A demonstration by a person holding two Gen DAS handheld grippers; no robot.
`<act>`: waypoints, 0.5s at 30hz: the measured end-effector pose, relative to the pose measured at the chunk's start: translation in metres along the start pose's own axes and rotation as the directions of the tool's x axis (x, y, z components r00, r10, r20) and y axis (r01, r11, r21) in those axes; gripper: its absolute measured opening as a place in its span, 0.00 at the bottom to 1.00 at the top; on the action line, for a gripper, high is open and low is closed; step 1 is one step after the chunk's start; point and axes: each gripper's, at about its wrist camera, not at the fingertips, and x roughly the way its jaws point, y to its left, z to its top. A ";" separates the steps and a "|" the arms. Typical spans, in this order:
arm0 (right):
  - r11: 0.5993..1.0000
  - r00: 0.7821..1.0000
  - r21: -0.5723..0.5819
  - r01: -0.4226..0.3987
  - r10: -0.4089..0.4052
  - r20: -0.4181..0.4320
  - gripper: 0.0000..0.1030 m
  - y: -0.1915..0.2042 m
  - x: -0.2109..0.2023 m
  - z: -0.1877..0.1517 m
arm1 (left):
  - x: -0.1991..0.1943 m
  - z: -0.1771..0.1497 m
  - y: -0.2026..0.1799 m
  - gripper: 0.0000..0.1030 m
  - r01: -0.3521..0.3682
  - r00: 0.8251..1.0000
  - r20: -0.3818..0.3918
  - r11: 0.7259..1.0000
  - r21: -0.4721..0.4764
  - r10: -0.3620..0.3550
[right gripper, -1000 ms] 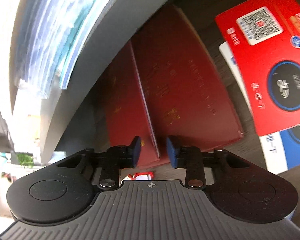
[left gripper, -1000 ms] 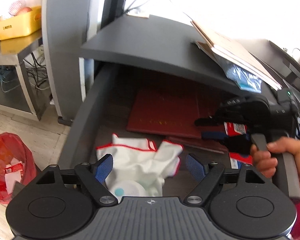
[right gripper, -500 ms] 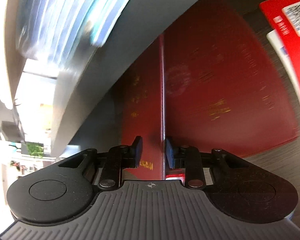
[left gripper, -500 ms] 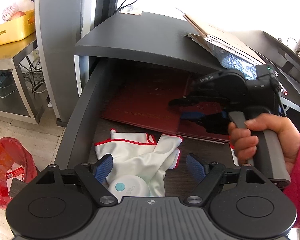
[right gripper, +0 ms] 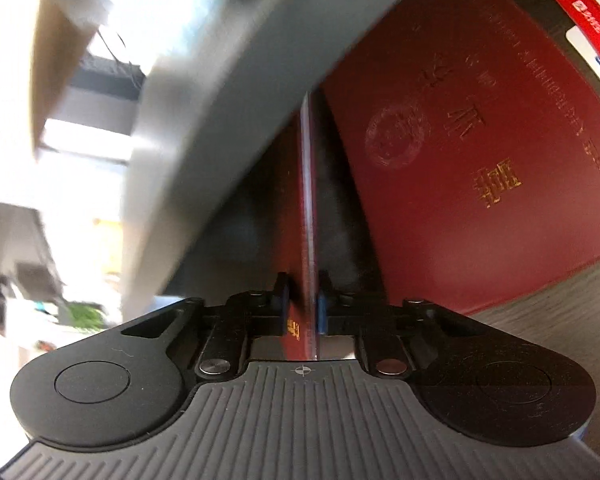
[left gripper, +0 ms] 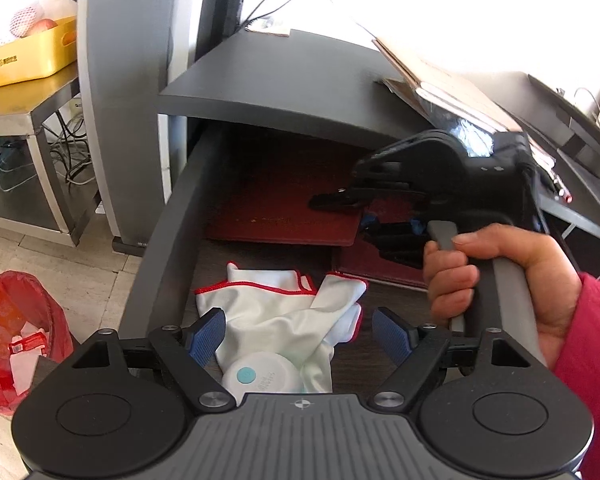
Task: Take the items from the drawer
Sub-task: 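Close the right gripper on the edge of the red booklet, then lift the red booklet up out of the drawer with the right gripper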
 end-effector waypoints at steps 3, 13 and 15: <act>0.999 0.999 0.037 -0.036 0.036 0.005 0.06 0.001 -0.021 0.000 | -0.008 0.002 -0.001 0.77 -0.002 1.000 0.013 1.000 -0.001 0.002; 0.964 0.986 0.209 -0.164 0.153 0.068 0.07 -0.040 -0.125 -0.016 | -0.050 -0.002 -0.008 0.77 0.027 0.997 0.078 0.999 -0.026 -0.025; 0.961 0.983 0.216 -0.175 0.160 0.085 0.08 -0.046 -0.147 -0.021 | -0.058 -0.004 -0.010 0.77 0.025 0.996 0.088 0.999 -0.030 -0.023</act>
